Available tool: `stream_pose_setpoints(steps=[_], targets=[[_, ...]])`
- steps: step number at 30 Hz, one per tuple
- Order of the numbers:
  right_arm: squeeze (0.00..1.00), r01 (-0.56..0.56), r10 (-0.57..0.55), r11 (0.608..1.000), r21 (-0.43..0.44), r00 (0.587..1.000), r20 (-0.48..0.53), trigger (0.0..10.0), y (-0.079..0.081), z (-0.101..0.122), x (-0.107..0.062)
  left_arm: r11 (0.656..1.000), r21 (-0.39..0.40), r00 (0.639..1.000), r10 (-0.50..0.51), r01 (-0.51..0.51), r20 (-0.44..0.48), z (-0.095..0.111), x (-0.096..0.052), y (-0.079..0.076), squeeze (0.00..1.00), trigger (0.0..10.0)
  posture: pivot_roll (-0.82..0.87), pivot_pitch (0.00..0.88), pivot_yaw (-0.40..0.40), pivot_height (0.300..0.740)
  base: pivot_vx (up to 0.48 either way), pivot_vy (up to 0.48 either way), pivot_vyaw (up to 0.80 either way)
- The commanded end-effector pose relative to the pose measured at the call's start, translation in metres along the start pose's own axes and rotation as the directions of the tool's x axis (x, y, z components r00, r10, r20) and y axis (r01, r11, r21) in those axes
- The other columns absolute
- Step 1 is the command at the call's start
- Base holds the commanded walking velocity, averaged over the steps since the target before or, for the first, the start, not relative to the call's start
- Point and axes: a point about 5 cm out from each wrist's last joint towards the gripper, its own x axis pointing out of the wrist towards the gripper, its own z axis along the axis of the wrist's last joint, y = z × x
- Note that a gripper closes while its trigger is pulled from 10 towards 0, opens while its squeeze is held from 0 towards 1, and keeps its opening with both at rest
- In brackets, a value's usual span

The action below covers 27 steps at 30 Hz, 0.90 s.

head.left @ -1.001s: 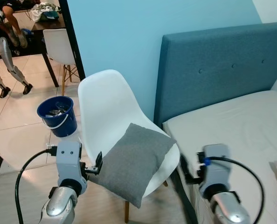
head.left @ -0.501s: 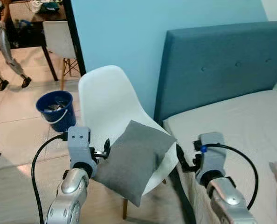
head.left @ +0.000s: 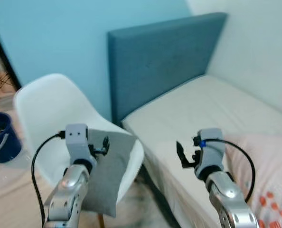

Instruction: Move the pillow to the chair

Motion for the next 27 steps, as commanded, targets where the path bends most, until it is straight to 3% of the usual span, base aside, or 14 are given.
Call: stream_pose_setpoints(steps=[1, 17, 23, 27], targets=[[0.00, 0.013, -0.013, 1.000, 0.002, 1.000, -0.012, 10.0, -0.0038, -0.0029, 0.0007, 1.000, -0.012, 1.000, -0.004, 0.004, -0.006, -0.0025, 0.0010, -0.0024, 0.00, 10.0, -0.07, 0.056, -0.015, 0.740, 0.000, 0.000, -0.80], [0.00, 0.017, -0.017, 1.000, 0.009, 1.000, -0.014, 10.0, -0.0065, -0.0035, 0.0010, 0.998, -0.043, 0.999, -0.045, 0.044, -0.021, -0.0030, 0.0059, -0.0066, 0.00, 10.0, -0.08, 0.067, -0.015, 0.740, 0.000, 0.000, -0.80], [0.00, 0.019, -0.018, 1.000, 0.013, 1.000, -0.014, 10.0, -0.0063, -0.0033, 0.0014, 0.995, -0.087, 0.998, -0.058, 0.055, -0.029, -0.0036, 0.0068, -0.0063, 0.00, 10.0, -0.08, 0.070, -0.015, 0.740, 0.000, 0.000, -0.80], [0.00, 0.017, -0.017, 1.000, 0.014, 1.000, -0.013, 10.0, -0.0062, -0.0030, 0.0013, 0.985, -0.156, 0.996, -0.077, 0.071, -0.034, -0.0037, 0.0076, -0.0060, 0.00, 10.0, -0.08, 0.071, -0.013, 0.740, 0.000, 0.000, -0.80]])
